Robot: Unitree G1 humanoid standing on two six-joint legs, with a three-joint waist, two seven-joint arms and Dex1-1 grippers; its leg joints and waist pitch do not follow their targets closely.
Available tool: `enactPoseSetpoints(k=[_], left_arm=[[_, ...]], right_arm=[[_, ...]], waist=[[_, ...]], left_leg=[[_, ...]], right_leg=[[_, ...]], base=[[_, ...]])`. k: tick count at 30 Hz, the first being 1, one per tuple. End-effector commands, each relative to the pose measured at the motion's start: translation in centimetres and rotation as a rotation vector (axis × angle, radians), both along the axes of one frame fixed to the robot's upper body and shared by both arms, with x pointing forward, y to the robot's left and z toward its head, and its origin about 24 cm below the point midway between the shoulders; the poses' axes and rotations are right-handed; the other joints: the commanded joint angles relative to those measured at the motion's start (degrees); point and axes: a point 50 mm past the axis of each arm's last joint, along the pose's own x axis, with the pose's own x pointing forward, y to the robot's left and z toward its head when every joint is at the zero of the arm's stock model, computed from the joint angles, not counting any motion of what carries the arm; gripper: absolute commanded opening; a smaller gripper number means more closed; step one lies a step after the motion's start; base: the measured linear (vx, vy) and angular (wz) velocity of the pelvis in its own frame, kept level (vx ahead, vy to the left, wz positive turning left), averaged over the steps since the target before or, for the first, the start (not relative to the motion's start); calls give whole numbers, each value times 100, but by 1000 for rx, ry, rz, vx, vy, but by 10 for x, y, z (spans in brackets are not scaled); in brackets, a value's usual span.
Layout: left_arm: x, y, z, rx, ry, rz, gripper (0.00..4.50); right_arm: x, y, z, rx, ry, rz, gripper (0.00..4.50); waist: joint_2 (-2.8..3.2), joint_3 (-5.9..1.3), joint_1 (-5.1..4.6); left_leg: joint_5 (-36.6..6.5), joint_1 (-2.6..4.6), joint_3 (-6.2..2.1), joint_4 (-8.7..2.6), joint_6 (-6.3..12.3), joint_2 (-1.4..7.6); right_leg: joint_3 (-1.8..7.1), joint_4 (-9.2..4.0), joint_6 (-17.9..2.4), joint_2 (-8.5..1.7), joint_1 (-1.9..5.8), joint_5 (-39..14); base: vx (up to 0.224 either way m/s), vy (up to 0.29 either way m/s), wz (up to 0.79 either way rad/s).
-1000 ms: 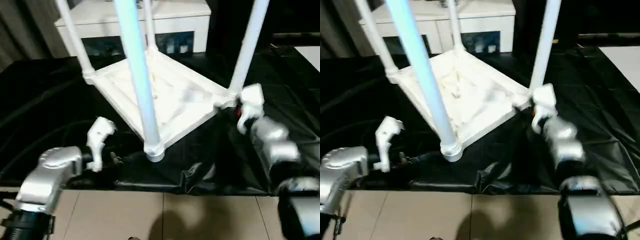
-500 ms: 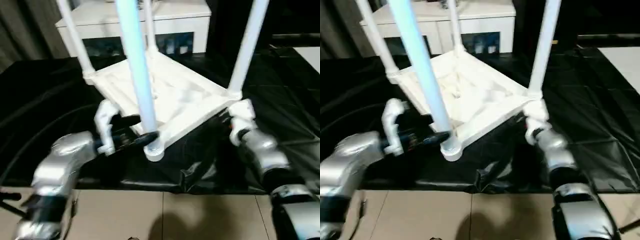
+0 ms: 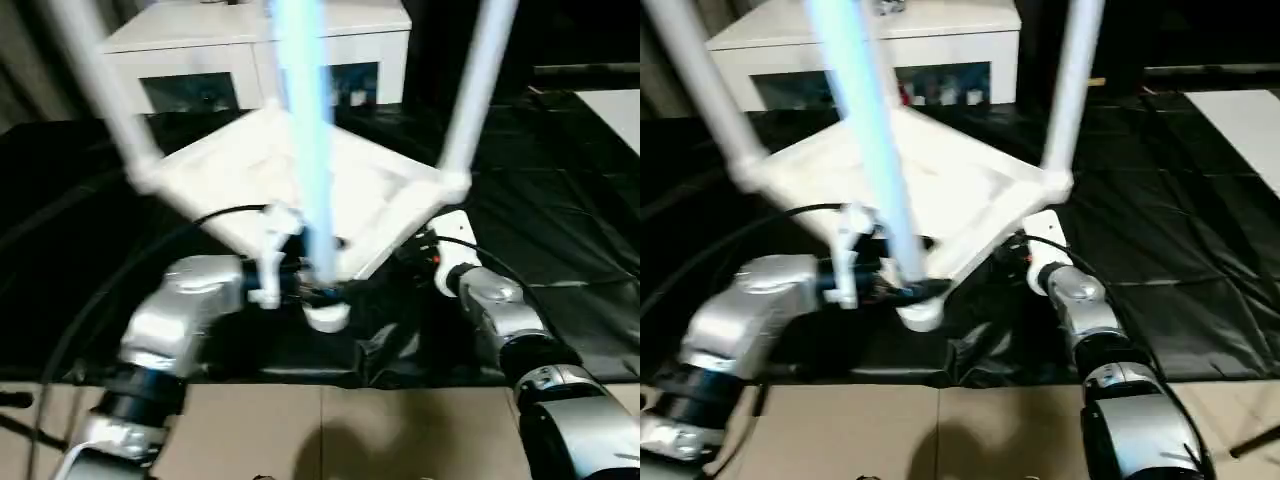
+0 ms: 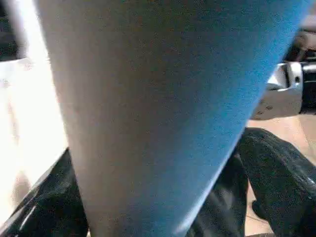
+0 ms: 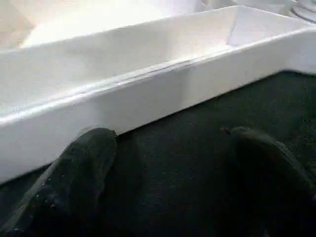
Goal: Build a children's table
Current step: Rotate table base
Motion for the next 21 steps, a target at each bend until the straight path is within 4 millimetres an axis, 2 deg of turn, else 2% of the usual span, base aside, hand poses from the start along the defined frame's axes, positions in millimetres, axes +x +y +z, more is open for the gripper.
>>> enactPoseSetpoints(k=[1, 3, 5, 6, 7, 8, 11, 14, 16, 19, 21], left_arm=[[-7, -27, 6, 1, -36, -132, 444], [-3, -33, 5, 17, -52, -116, 444], [2, -36, 5, 34, -69, -87, 444], [9, -38, 3, 58, -92, -38, 444], [11, -38, 3, 66, -99, -24, 444], [17, -38, 2, 88, -118, 19, 444], [25, -34, 0, 124, -150, 77, 444], [33, -21, -1, 167, -185, 153, 444], [34, -13, -3, 181, -186, 157, 444], [27, 3, -11, 214, -154, 88, 444], [21, 12, -19, 254, -124, 38, 444]], right_arm=[[5, 45, 16, 44, -69, 172, 416], [4, 51, 14, 43, -68, 189, 416], [3, 53, 12, 34, -68, 187, 416], [4, 51, 11, 22, -65, 160, 416], [4, 50, 11, 18, -64, 151, 416], [5, 46, 10, 6, -64, 121, 416], [7, 36, 11, -13, -68, 63, 416], [11, 15, 15, -37, -80, -35, 416], [13, 6, 17, -42, -88, -64, 416], [14, -13, 24, -52, -105, -94, 416], [14, -18, 28, -55, -113, -44, 416]], waist=[[-121, -418, 37], [-132, -410, -6], [-125, -415, -35], [-77, -415, -42], [-96, -415, -50], [-79, -409, -56], [-94, -418, -60], [-91, -427, -53], [-97, -440, -6], [-100, -434, 34], [-90, -427, 28]], left_leg=[[-1048, 98, -102, -370, 671, 191], [-1114, 78, -115, -377, 656, 187], [-1192, 99, -118, -377, 625, 191], [-1197, 99, -127, -379, 619, 192], [-1288, 133, -113, -376, 604, 184], [-1323, 126, -124, -385, 582, 187], [-1372, 118, -131, -390, 550, 185], [-1310, 129, -130, -380, 576, 182], [-1193, 134, -124, -367, 626, 184], [-1144, 125, -121, -368, 647, 190], [-1259, 122, -122, -377, 613, 192]], right_leg=[[88, -331, -1635, -105, 301, -658], [82, -334, -1630, -110, 321, -726], [84, -345, -1636, -115, 312, -751], [82, -338, -1647, -117, 315, -734], [81, -366, -1640, -95, 291, -768], [85, -370, -1635, -100, 299, -760], [78, -369, -1613, -108, 313, -753], [77, -366, -1619, -109, 310, -665], [77, -351, -1659, -114, 310, -565], [72, -332, -1692, -105, 307, -506], [63, -326, -1666, -101, 308, -660]], base=[[0, 0, 0], [0, 0, 0], [0, 0, 0], [0, 0, 0], [0, 0, 0], [0, 0, 0], [0, 0, 0], [0, 0, 0], [0, 0, 0], [0, 0, 0], [0, 0, 0]])
